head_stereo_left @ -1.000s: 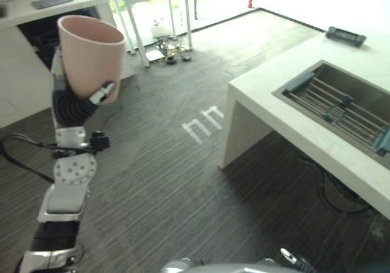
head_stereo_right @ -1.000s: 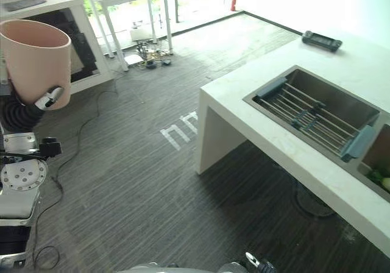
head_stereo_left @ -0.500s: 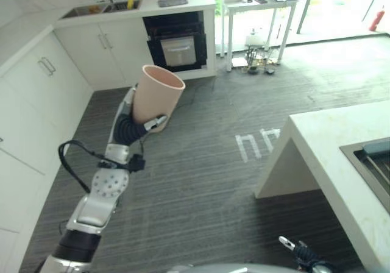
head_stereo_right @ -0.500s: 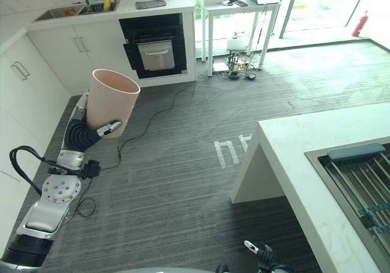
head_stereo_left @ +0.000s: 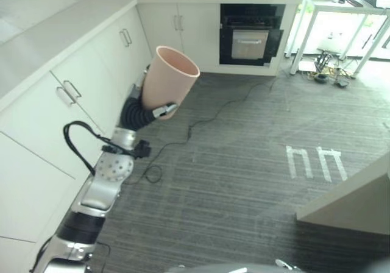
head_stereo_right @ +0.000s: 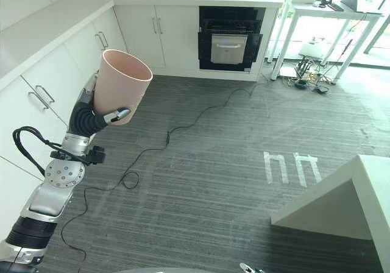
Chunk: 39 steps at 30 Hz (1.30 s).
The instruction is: Place the dishes in the dishwasher.
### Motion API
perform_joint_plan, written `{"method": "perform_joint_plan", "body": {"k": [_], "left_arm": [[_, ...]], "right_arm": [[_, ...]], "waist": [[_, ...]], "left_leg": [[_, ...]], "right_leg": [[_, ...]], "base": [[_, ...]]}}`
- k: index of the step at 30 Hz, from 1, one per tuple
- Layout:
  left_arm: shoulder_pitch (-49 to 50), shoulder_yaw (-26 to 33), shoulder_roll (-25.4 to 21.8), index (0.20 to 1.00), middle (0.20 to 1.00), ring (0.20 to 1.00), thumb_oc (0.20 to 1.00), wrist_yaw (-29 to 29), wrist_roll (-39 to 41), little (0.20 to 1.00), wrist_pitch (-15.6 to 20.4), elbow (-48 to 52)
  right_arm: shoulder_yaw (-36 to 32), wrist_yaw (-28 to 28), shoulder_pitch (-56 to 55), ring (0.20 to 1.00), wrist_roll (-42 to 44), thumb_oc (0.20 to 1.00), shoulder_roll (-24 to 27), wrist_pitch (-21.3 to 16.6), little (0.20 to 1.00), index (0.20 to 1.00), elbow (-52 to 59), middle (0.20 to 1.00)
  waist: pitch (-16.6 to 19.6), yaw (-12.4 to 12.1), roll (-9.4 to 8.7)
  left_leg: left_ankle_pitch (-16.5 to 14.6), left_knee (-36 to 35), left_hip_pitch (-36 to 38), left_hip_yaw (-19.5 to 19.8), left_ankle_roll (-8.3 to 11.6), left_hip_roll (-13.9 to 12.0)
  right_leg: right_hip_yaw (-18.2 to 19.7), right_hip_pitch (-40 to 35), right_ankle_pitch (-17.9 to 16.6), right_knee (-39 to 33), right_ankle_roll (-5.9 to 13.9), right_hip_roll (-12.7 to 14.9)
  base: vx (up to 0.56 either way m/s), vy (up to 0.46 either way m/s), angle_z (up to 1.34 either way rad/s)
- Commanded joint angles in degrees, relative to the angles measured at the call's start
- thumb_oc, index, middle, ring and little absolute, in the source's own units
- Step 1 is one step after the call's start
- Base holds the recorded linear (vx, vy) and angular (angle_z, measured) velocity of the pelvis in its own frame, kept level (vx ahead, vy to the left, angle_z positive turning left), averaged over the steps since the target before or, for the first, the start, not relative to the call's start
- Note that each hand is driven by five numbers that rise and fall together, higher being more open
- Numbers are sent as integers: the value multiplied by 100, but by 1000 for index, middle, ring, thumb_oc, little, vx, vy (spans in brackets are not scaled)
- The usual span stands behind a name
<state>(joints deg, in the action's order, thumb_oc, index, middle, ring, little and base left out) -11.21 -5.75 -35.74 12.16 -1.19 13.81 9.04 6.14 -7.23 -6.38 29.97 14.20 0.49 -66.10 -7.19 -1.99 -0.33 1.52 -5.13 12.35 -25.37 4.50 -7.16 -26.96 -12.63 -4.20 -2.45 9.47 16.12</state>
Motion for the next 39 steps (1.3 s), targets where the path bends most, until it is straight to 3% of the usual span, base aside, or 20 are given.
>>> {"method": "perform_joint_plan", "body": {"k": [1, 3, 4, 5, 7, 11, 17, 27, 28, 33, 36, 38, 39], "left_arm": [[-76, 313, 0, 200, 200, 200, 200, 17, -56, 200, 155, 404], [-39, 379, -28, 200, 200, 200, 200, -82, -43, 200, 192, 425], [-21, 445, -152, 200, 200, 200, 200, -228, 57, 200, 441, 307], [-117, 355, -200, 200, 200, 200, 200, -180, 25, 200, 450, 242], [-364, 211, -256, 200, 200, 200, 200, -97, 32, 200, 526, 29], [-488, 120, -181, 200, 200, 200, 200, -73, 63, 200, 499, -37], [-404, 95, -141, 200, 200, 200, 200, -114, -33, 200, 287, 192], [-288, 116, -52, 200, 200, 200, 200, -242, 122, 200, 343, 309], [-625, -270, 141, 200, 200, 200, 200, 298, 201, 200, 479, -284], [-629, -315, 161, 200, 200, 200, 200, 239, 158, 200, 276, -106], [-647, -290, 130, 200, 200, 200, 200, 277, 215, 200, 196, -120], [-623, -260, 148, 200, 200, 200, 200, 289, 194, 200, 80, -74], [-605, -254, 157, 200, 200, 200, 200, 298, 213, 200, 45, -42]], "right_arm": [[-85, 11, 180, 1000, 142, 1000, -4, -75, 1000, 1000, -56, 1000], [-116, 29, 182, 1000, 243, 1000, -49, -126, 1000, 1000, -30, 1000], [-104, 116, 154, 1000, 214, 1000, -133, -323, 1000, 1000, 166, 1000], [-49, 123, 154, 1000, 181, 1000, -135, -306, 1000, 1000, 276, 1000], [50, 32, 197, 1000, 30, 1000, -172, -319, 1000, 1000, 333, 1000], [276, 50, 261, 1000, 41, 1000, -116, -247, 1000, 1000, 304, 1000], [28, 119, 203, 1000, 199, 1000, -36, 26, 1000, 1000, 170, 1000], [-70, 23, 96, 1000, 165, 1000, -87, -209, 1000, 1000, 134, 1000], [-216, -325, 136, 1000, 510, 1000, 32, -104, 1000, 1000, -149, 1000], [-62, -34, 184, 1000, 661, 1000, 15, -182, 1000, 1000, 463, 1000], [63, -55, 258, 1000, 323, 1000, 78, -201, 1000, 1000, 632, 1000], [183, -169, 372, 1000, -35, 1000, 140, -140, 1000, 1000, 586, 1000], [273, -126, 410, 1000, -222, 1000, 170, -84, 1000, 1000, 637, 1000]], "waist": [[130, -25, 115], [109, -115, 97], [71, -142, 94], [0, -64, 86], [-100, -10, 43], [-82, -33, 28], [62, 50, 31], [109, 57, 90], [148, 459, 167], [181, 414, 94], [171, 403, 25], [129, 373, -133], [68, 333, -206]], "left_leg": [[11, 28, -348, 343, 171, -218], [-31, 13, -388, 383, 67, -95], [-170, 13, -496, 586, -234, 181], [-229, 13, -499, 764, -339, 273], [-238, 70, -515, 923, -333, 279], [-92, 101, -512, 770, -185, 66], [-96, 84, -407, 692, -12, -21], [-171, 57, -380, 712, -34, 61], [-243, 148, -320, 946, 40, 68], [-278, 109, -265, 944, -27, 104], [-372, 432, -371, 919, -18, 92], [-727, 1449, -769, 840, -89, 183], [-621, 2079, -1084, 819, -66, 131]], "right_leg": [[92, 370, 282, 162, 179, -182], [13, 430, 279, 334, 267, -38], [318, 754, 513, 1342, 284, -47], [627, 1066, 422, 1772, 296, -84], [874, 1385, 190, 1777, 257, 41], [696, 968, 499, 1126, 173, -145], [775, 529, 427, 316, 124, -307], [702, 452, 356, 145, 146, -268], [1339, 506, 439, -7, -165, -824], [1326, 456, 535, 89, -178, -871], [1366, 456, 601, 119, -254, -975], [1442, 461, 634, 150, -365, -1016], [1466, 435, 641, 153, -442, -1019]], "base": [[-12, 194, 0], [-2, 258, 17], [32, 272, 26], [36, 204, 23], [22, -95, 32], [37, -144, 26], [96, -61, -18], [12, 14, -3], [18, 47, 5], [50, -49, -2], [74, -165, -2], [101, -247, 3], [23, -192, 18]]}}
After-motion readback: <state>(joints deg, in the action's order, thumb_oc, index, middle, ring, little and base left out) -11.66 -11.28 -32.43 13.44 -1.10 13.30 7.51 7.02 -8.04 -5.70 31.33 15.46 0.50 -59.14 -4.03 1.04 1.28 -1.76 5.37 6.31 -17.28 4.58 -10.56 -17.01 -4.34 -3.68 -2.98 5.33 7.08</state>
